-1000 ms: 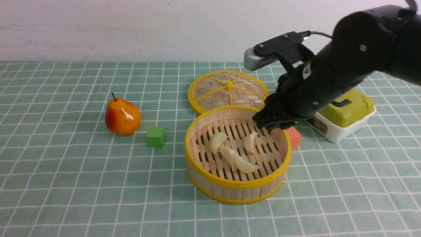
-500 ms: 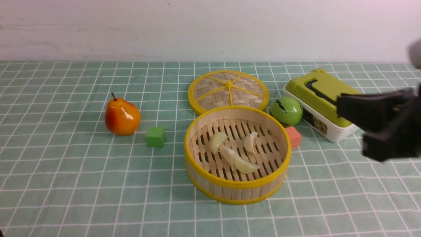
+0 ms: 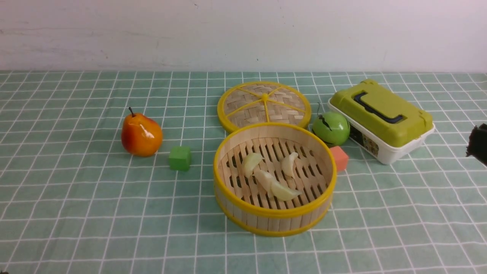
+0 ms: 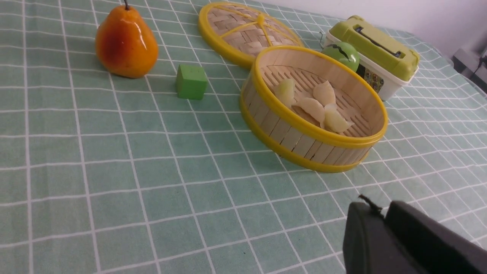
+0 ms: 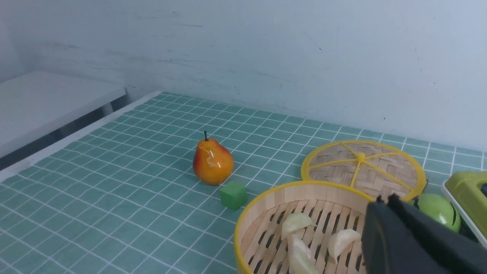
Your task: Put the dumplings into the steamer on the table with the blue tablecloth.
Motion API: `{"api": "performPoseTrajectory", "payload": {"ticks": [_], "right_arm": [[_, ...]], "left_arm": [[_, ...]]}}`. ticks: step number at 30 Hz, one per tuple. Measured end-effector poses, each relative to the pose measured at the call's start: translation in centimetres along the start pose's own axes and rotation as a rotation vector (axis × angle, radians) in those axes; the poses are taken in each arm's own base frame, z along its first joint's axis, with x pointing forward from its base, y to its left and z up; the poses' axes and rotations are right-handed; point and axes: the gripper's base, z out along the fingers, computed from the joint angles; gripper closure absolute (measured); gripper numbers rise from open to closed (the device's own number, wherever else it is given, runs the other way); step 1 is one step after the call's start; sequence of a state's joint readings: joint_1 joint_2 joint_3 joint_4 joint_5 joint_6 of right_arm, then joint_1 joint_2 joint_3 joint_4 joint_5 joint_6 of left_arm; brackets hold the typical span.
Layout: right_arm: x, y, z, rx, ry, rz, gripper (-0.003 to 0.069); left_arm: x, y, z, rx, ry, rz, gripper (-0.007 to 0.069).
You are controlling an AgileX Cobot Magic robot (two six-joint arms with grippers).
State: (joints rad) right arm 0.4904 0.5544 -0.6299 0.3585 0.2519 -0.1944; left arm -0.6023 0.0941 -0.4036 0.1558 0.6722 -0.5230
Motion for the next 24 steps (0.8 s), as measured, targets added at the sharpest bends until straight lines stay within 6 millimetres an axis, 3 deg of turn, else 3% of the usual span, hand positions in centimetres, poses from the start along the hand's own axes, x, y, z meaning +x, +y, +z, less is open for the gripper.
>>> {"api": "performPoseTrajectory", "payload": {"ticks": [15,19,24], "right_arm": [[0.7,-0.2,0.1,0.008,0.002,0.001,0.0664],[3.0,-1.0,-0.3,0.056,-0.042,-0.016,0.0664],[9.4,-3.6,-2.7,0.26,-0.103,-0.026,0.0663]], "left_arm": [[0.0,0.0,0.0,-0.001,0.002,0.0,0.055],[0.0,0.0,0.0,-0.001,0.002,0.0,0.0546],[0.0,0.0,0.0,-0.001,0.002,0.0,0.054]]}}
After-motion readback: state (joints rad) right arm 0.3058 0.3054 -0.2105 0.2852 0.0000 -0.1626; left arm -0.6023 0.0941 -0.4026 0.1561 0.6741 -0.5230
